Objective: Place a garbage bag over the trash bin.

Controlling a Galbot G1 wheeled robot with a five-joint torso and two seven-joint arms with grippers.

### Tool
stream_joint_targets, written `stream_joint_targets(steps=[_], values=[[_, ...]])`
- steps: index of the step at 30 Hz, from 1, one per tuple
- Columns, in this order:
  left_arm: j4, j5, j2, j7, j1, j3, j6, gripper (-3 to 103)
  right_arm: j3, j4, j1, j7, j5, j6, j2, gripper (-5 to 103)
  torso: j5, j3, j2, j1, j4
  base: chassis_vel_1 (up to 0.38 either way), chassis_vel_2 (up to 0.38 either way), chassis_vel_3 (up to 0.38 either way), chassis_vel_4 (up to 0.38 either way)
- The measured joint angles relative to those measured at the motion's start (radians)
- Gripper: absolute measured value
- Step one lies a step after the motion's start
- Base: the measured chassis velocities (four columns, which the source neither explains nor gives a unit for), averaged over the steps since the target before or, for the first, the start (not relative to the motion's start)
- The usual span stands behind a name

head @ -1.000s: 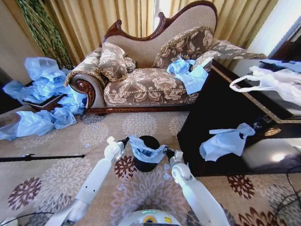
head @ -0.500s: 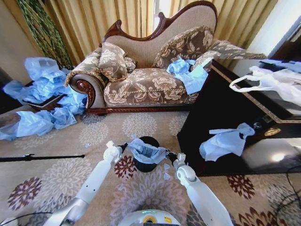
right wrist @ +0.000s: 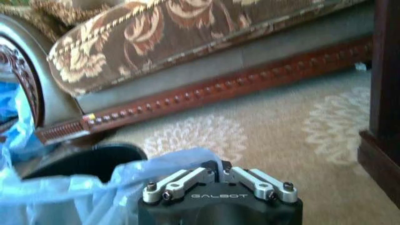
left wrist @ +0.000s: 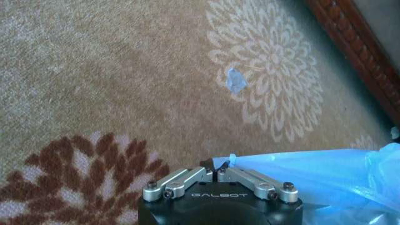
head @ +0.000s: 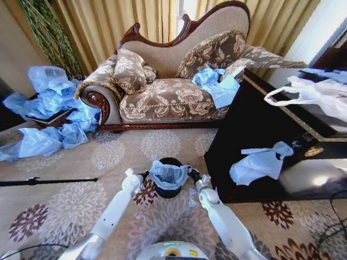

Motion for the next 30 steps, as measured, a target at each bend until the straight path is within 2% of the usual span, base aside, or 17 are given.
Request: stream_joint_targets(steps=[8,15,19,22,25,30], values=[[-0.072,0.004,0.018,0.005,0.003,-0.042,-0.011,0,-0.005,-0.110,0.095,-0.023,-0.001,0.024,0.005,0,0.0001,0.000,0.000,0.000,0.0000,0.000,0.000,0.000,0.000],[-0.065,0.016,0.016,0.020,-0.021,-0.040,-0.021,0,-0.012,-0.221,0.132,-0.042,-0.028,0.023,0.018,0,0.0003,0.000,0.000,0.000,0.0000,0.000,0.000,0.000,0.000],[0.017,0.017,-0.003,0.018,-0.053,-0.021,-0.014,0,-0.012,-0.167,0.090,-0.062,-0.043,0.007,0.002,0,0.0003,0.000,0.000,0.000,-0.0002,0.000,0.000,0.000,0.000],[0.080,0.034,-0.018,0.019,-0.064,0.013,-0.005,0,-0.005,-0.100,0.062,-0.125,-0.053,0.015,-0.018,0,-0.0001,0.000,0.000,0.000,-0.0006,0.000,0.000,0.000,0.000],[0.073,0.050,-0.013,0.017,-0.038,0.047,0.012,0,-0.005,-0.114,0.085,-0.159,-0.064,0.029,-0.013,0,0.0000,0.000,0.000,0.000,-0.0002,0.000,0.000,0.000,0.000],[-0.029,0.093,0.035,0.022,0.052,0.092,0.024,0,-0.012,-0.248,0.168,-0.170,-0.070,0.050,0.035,0,0.0004,0.000,0.000,0.000,0.0006,0.000,0.000,0.000,0.000]])
